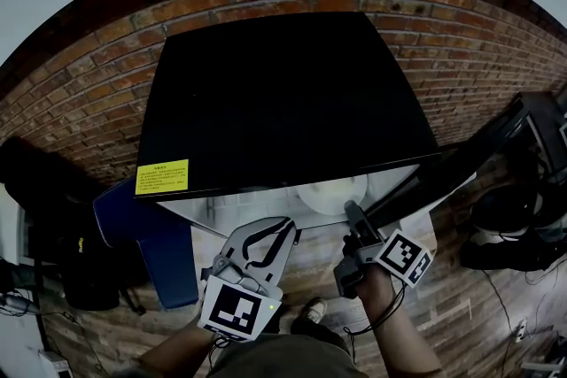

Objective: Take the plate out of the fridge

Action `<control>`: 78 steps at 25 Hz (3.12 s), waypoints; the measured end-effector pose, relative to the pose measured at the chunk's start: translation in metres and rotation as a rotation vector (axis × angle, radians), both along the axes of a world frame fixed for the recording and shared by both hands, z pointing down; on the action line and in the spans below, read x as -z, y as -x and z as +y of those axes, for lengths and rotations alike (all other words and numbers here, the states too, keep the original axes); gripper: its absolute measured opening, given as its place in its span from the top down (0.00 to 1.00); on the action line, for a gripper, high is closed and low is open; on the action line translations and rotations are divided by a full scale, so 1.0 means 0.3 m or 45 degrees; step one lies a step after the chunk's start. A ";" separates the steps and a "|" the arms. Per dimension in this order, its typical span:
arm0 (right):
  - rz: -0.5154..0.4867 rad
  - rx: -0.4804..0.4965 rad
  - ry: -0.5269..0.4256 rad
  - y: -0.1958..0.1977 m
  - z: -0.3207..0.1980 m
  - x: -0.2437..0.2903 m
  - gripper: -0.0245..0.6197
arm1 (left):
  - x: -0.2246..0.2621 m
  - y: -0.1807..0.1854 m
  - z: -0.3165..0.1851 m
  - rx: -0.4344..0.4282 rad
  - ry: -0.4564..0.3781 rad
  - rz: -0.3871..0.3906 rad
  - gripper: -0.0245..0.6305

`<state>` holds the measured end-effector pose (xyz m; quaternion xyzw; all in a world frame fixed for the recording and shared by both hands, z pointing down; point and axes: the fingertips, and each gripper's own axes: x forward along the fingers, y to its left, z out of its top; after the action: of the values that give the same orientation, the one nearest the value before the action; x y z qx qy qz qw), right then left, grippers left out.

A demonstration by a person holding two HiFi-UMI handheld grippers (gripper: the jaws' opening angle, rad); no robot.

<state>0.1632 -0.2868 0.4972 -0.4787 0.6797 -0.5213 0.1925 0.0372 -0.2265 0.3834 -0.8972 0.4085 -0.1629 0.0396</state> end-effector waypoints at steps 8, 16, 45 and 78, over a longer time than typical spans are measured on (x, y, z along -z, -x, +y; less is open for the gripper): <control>-0.114 0.024 0.026 0.072 -0.030 -0.015 0.73 | -0.005 0.062 0.011 0.059 0.029 0.023 0.92; -0.213 0.011 0.081 0.123 -0.047 -0.015 0.82 | -0.019 0.096 0.031 0.087 0.046 0.034 0.92; -0.395 -0.131 0.207 0.148 0.032 0.034 0.90 | -0.015 0.176 0.081 0.043 0.024 0.057 0.92; -0.504 -0.279 0.042 -0.045 0.359 0.334 0.90 | 0.044 -0.042 0.098 -0.243 -0.033 0.096 0.92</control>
<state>0.1767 -0.1791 0.3969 -0.4409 0.5640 -0.5923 0.3697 0.0497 -0.1970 0.3702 -0.9369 0.3246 -0.1191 0.0509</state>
